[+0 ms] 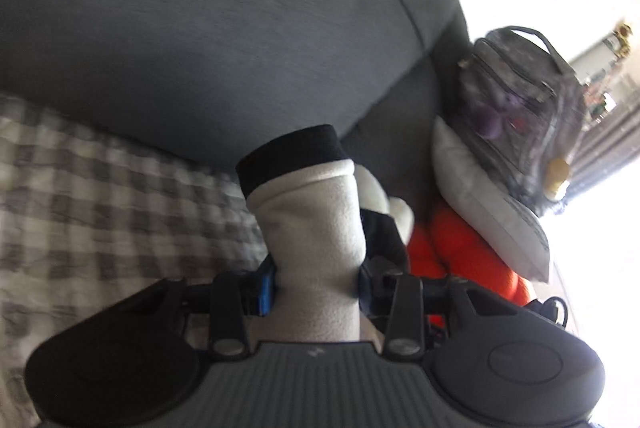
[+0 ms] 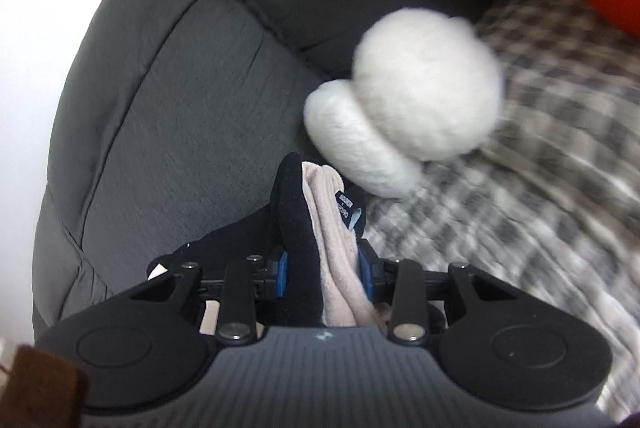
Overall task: Fold clothes
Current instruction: 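Carry the held bundle over to the bed beside the sofa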
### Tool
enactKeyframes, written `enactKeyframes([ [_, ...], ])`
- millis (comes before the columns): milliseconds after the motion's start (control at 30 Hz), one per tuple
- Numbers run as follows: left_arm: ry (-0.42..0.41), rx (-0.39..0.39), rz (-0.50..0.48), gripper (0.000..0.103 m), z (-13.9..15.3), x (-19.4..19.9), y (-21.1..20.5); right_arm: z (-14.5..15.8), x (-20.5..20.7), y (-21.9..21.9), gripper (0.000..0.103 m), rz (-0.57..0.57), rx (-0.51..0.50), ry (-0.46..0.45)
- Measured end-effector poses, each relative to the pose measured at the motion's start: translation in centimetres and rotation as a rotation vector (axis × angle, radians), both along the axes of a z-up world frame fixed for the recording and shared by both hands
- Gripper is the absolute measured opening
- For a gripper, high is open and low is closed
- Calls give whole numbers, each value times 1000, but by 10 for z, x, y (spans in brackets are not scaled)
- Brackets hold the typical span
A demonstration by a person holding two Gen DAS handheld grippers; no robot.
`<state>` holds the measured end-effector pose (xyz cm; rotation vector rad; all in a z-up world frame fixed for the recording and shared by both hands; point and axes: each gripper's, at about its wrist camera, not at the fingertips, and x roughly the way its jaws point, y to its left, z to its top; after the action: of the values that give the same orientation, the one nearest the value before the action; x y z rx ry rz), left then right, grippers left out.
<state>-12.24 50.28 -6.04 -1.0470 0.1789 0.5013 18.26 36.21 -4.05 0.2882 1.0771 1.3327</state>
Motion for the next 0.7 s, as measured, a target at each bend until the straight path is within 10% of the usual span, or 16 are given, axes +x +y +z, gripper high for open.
enactKeyframes([
  [700,127,30,138,52,-10,-11,30,-28,-17,23,48,-14,11,-124],
])
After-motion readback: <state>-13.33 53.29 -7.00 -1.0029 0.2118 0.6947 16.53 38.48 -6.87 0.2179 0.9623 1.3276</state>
